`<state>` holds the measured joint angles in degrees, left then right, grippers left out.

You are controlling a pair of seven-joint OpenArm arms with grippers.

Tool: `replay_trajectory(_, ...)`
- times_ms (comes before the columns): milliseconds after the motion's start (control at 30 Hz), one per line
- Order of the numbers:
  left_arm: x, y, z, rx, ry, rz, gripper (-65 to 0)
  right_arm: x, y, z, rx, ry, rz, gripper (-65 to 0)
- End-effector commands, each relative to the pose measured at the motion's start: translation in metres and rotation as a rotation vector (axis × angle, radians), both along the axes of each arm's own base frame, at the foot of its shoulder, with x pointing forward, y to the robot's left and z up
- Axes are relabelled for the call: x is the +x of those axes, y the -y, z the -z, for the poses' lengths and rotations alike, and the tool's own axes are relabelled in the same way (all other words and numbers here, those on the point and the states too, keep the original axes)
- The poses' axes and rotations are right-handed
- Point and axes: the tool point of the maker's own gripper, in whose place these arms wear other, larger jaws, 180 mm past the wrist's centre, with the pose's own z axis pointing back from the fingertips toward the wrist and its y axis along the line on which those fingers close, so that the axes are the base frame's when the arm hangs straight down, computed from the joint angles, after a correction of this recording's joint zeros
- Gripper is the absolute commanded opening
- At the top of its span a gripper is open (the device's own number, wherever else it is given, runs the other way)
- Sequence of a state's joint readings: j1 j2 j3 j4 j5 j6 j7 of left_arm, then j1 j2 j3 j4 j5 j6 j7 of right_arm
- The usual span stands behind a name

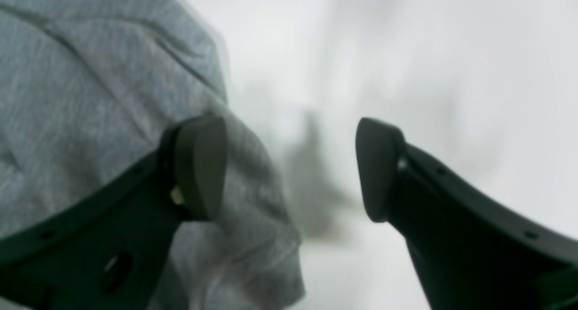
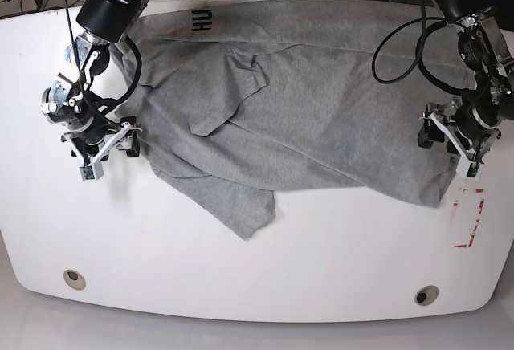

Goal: Fold the T-shirt properly
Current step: 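Lower both grippers onto the grey shirt body beside the sleeves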

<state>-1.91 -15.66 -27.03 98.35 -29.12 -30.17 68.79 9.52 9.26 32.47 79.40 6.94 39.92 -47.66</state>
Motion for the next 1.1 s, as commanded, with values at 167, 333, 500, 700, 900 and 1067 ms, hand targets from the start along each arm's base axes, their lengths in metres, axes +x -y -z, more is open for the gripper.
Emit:
replay_trajectory(167,0.008,-0.001,-0.012,-0.004,0.052,-0.003,-27.1,0.016,-0.022,-0.002,0.009,0.022,-0.076,-22.8)
replay_trajectory(333,0.001,-0.002,-0.006,-0.002,0.031,-0.005,-27.1,0.017,-0.030,0.004,0.026,0.020,-0.091,-23.3)
replay_trajectory(500,-0.003,-0.004,0.003,-0.010,0.006,-0.008,-27.1,0.019,-0.033,0.017,0.074,0.020,-0.079,-35.8)
replay_trajectory(700,-0.006,-0.008,0.015,-0.027,-0.032,-0.022,-27.1,0.021,-0.026,0.032,0.065,-0.016,-0.095,-61.7)
replay_trajectory(900,-0.007,-0.012,0.015,-0.018,-0.038,-0.024,-27.1,0.026,-0.030,0.032,0.012,-0.024,-0.160,-63.9)
replay_trajectory(1067,-0.007,-0.010,0.016,-0.019,-0.040,-0.019,-27.1,0.033,-0.021,0.016,-0.028,0.015,-0.165,-63.7)
